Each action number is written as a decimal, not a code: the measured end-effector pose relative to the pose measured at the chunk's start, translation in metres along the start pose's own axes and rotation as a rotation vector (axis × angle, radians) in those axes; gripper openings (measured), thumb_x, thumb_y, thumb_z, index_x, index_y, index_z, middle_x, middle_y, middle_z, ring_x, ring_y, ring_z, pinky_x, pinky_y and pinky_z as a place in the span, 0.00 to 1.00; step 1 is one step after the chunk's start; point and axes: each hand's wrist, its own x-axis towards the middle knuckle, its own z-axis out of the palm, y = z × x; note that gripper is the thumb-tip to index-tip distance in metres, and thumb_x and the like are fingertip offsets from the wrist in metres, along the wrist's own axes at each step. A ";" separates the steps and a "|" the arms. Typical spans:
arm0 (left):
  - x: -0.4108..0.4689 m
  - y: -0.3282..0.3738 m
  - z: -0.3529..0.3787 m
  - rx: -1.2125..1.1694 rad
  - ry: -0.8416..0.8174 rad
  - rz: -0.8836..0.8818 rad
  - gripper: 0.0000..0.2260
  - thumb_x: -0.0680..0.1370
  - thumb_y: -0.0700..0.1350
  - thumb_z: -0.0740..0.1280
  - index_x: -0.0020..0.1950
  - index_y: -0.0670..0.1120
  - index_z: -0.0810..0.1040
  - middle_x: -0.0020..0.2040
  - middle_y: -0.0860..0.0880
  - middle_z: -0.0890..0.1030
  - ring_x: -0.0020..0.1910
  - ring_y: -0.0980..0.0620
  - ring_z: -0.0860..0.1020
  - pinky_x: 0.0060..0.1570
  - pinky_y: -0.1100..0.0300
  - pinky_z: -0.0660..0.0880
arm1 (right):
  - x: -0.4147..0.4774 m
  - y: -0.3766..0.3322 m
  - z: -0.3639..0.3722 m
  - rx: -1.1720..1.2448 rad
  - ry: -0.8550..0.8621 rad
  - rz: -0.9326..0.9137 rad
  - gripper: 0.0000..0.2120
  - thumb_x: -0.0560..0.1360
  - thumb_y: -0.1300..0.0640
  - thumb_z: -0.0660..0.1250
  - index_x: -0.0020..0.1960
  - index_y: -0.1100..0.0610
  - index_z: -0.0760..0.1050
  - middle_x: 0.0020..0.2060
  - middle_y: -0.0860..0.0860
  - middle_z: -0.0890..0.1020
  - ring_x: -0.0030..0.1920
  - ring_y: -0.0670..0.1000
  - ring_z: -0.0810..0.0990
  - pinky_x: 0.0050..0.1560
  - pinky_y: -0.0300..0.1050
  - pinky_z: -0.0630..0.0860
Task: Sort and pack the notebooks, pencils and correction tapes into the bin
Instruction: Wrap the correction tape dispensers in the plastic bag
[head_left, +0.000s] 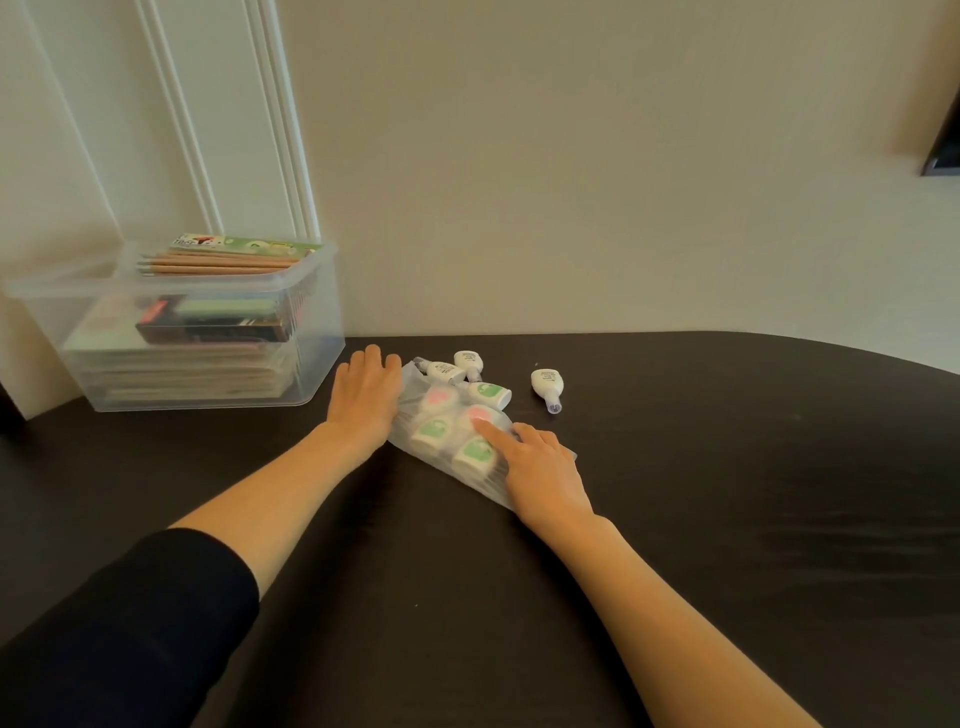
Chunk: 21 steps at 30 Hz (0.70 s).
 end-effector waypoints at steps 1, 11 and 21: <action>-0.001 -0.001 0.003 -0.002 0.005 0.014 0.13 0.75 0.37 0.64 0.59 0.40 0.69 0.57 0.43 0.71 0.54 0.46 0.71 0.49 0.58 0.67 | 0.000 0.000 0.000 0.003 -0.002 0.000 0.29 0.78 0.63 0.50 0.75 0.42 0.51 0.70 0.53 0.63 0.69 0.56 0.60 0.66 0.48 0.59; 0.009 -0.020 -0.002 -0.294 -0.275 -0.339 0.20 0.69 0.47 0.72 0.56 0.39 0.72 0.51 0.42 0.73 0.52 0.45 0.72 0.44 0.56 0.70 | 0.002 0.002 0.000 0.013 -0.003 -0.005 0.28 0.79 0.62 0.50 0.75 0.42 0.51 0.69 0.53 0.63 0.69 0.55 0.60 0.66 0.48 0.58; 0.011 -0.016 0.004 -0.271 -0.095 -0.095 0.17 0.71 0.41 0.71 0.55 0.42 0.69 0.53 0.44 0.73 0.51 0.46 0.72 0.43 0.57 0.67 | 0.001 0.001 -0.001 0.002 -0.009 -0.002 0.28 0.79 0.62 0.50 0.74 0.41 0.50 0.70 0.53 0.62 0.69 0.55 0.59 0.66 0.48 0.57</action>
